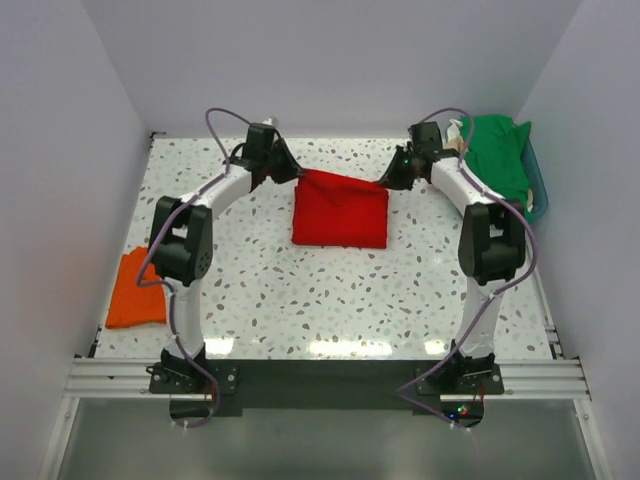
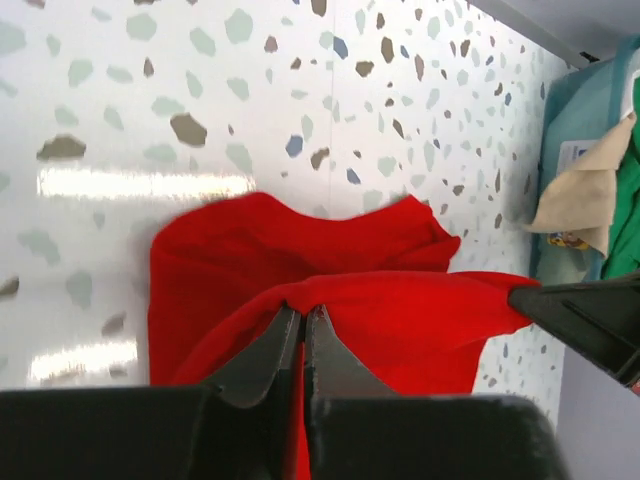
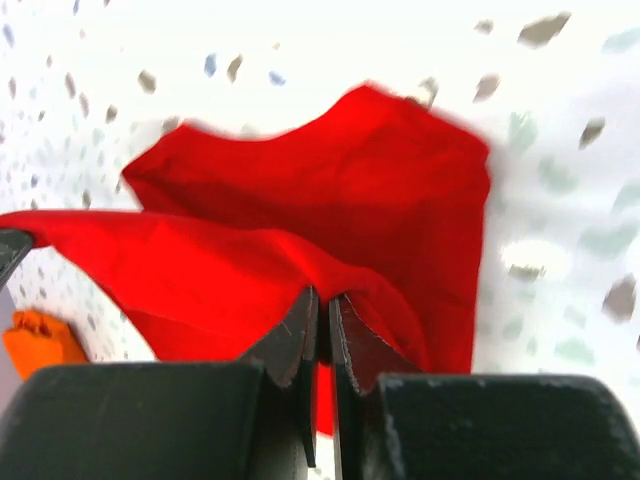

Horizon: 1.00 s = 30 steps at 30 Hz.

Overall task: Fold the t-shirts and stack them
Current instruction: Fold the tshirt

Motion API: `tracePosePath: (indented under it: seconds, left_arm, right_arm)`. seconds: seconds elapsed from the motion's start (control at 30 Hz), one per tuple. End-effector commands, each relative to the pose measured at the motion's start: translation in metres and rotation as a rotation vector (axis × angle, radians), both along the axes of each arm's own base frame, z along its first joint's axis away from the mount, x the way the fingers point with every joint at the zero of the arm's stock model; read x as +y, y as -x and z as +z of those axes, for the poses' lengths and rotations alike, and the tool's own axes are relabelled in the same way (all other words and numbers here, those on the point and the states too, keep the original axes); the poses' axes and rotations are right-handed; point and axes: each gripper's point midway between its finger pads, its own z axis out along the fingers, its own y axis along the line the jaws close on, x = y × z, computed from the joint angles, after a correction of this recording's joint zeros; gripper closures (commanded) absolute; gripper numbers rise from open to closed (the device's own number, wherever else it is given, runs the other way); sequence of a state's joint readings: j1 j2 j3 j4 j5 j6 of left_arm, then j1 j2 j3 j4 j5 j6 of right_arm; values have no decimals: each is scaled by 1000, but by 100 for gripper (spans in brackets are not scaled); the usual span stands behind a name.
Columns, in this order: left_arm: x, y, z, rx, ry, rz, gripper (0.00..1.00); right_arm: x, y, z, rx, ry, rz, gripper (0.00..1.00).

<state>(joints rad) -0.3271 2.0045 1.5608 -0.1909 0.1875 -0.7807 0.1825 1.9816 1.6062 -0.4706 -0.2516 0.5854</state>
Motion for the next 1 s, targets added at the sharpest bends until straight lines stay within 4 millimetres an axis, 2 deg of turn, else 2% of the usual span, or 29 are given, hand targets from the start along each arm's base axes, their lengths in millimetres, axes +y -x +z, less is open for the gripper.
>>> tracePosePath:
  seconds: [0.0, 0.03, 0.07, 0.1, 0.13, 0.2, 0.23, 0.27, 0.33, 0.37, 0.4, 0.43, 0.47, 0.53, 0.57, 0.67, 0.83, 0.93, 0.97]
  left_arm:
    - [-9, -27, -18, 11, 49, -111, 95]
    - [-6, -32, -24, 16, 51, -109, 85]
    - [-2, -42, -24, -4, 63, -104, 76]
    - [-2, -42, -34, 11, 83, -119, 61]
    - [1, -41, -40, 25, 99, -115, 54]
    - [10, -45, -29, -21, 127, -115, 46]
    - [13, -39, -34, -12, 127, -112, 42]
    - [18, -40, -19, -51, 132, -108, 41]
    - [21, -30, -21, -40, 128, -103, 40]
    - [23, -25, -11, -51, 133, -98, 40]
    - [24, -19, -16, -50, 134, -93, 41]
    - [24, -15, -14, -54, 146, -84, 42]
    - [23, -10, -3, -73, 153, -81, 44]
    - [18, 6, -12, -50, 148, -86, 49]
    - [16, 10, -6, -61, 146, -88, 51]
    - [1, 24, -9, -58, 124, -106, 60]
    - [-33, 38, -24, -19, 113, -168, 82]
    - [-45, 48, -43, 24, 88, -179, 92]
    - [-45, 51, -49, 34, 74, -170, 94]
  right_arm:
    - [-6, -31, -5, 10, -54, -3, 93]
    - [-7, -36, -11, 20, -54, -5, 86]
    - [-12, -40, -29, 59, -61, -11, 79]
    - [-15, -46, -28, 53, -66, -16, 63]
    - [-17, -48, -32, 58, -70, -20, 57]
    - [-27, -48, -30, 46, -67, -35, 47]
    - [-30, -47, -29, 38, -57, -43, 44]
    - [-36, -43, -24, 24, -29, -58, 41]
    - [-39, -35, -18, 15, -11, -61, 41]
    - [-43, -28, -25, 18, 1, -73, 41]
    - [-44, -24, -9, -18, -1, -78, 41]
    - [-42, -23, -6, -40, 4, -85, 41]
    - [-41, -13, -2, -48, 15, -87, 41]
    - [-38, -7, 1, -64, 63, -90, 41]
    - [-38, -6, 4, -70, 74, -93, 41]
    - [-24, -8, 15, -98, 66, -69, 42]
    - [12, -3, 0, -58, 53, -3, 49]
    - [29, 9, -18, -27, 42, 29, 57]
    - [28, 20, -33, 6, 46, 31, 58]
